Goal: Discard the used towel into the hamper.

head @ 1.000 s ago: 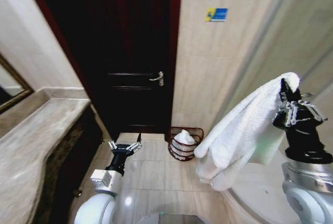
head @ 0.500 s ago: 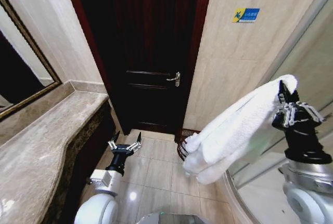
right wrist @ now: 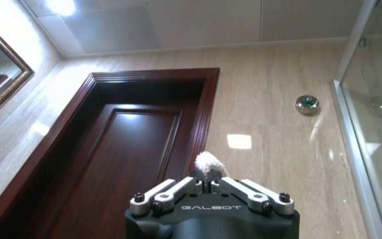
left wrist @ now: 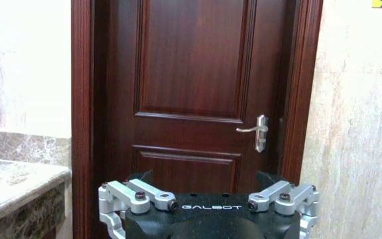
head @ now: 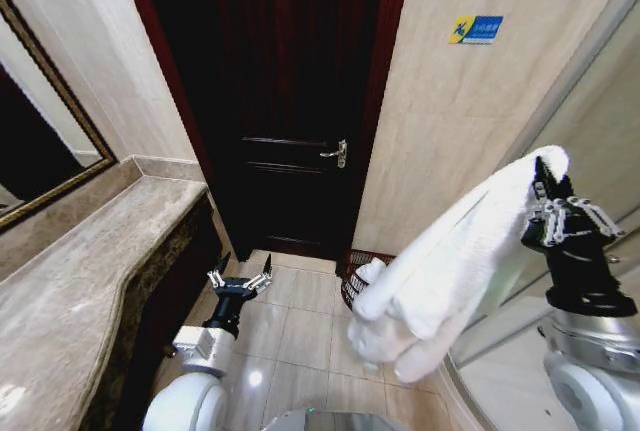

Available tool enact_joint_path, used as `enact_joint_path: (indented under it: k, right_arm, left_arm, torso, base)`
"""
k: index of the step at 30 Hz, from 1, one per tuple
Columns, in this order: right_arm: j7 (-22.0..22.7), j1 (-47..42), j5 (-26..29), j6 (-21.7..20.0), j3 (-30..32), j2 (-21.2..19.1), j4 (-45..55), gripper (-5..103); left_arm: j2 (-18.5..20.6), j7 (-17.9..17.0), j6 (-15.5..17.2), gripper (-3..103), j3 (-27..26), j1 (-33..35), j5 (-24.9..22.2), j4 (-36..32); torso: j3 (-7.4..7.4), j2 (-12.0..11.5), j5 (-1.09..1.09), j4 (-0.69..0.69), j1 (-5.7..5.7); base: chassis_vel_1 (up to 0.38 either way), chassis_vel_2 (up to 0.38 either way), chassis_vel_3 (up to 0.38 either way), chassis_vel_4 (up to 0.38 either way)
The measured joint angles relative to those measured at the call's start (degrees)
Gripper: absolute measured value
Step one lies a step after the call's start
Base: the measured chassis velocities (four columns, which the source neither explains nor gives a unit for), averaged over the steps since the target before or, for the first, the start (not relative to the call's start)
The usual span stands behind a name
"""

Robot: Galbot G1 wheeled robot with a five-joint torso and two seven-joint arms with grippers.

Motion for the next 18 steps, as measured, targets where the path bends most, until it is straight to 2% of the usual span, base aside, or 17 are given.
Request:
enact_joint_path:
  k: [18]
  right_arm:
    - [1.13, -0.16, -0.80, -0.40, -0.12, 0.33, 0.00, 2]
  left_arm:
    - [0.00, 0.00, 0.00, 100, 0.00, 0.00, 0.00, 0.00]
  torso:
    - [0.00, 0.00, 0.00, 0.00, -0.01]
  base:
    - [-0.061, 0.056, 0.067, -0.057]
